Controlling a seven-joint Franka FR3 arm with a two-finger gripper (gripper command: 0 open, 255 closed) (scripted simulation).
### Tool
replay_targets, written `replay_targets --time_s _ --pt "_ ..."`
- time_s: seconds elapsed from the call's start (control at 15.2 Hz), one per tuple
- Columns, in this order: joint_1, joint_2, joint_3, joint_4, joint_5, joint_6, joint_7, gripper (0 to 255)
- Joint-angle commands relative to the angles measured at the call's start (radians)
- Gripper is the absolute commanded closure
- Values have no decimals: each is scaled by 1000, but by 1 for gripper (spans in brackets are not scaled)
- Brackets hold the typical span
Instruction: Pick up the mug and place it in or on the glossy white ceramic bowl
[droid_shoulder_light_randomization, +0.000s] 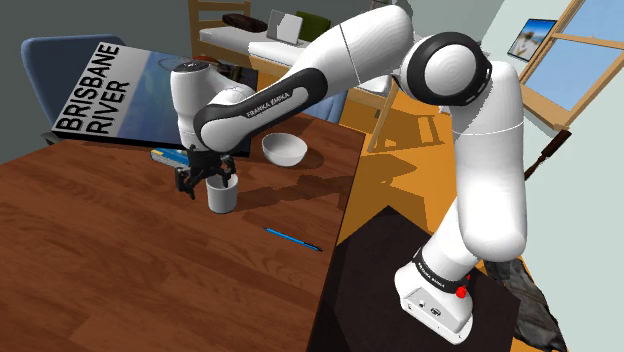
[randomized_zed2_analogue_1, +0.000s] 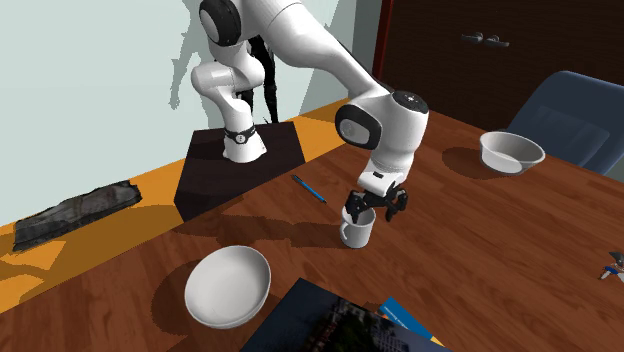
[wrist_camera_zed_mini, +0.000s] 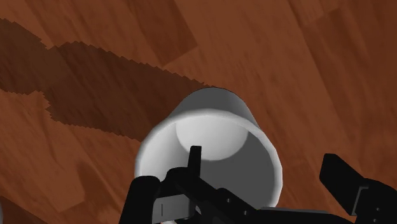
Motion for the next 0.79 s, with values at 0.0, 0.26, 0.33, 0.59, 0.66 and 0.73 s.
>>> replay_targets --time_s 0.0,0.26,0.33,0.59,0.66,0.73 --pt "0 0 0 0 0 0 0 0" --pt "0 0 0 0 0 0 0 255" --pt "0 0 0 0 0 0 0 255" --pt "0 0 0 0 0 0 0 255" --pt "0 0 0 0 0 0 0 255" --pt "-1 -8 2 2 3 -9 -2 255"
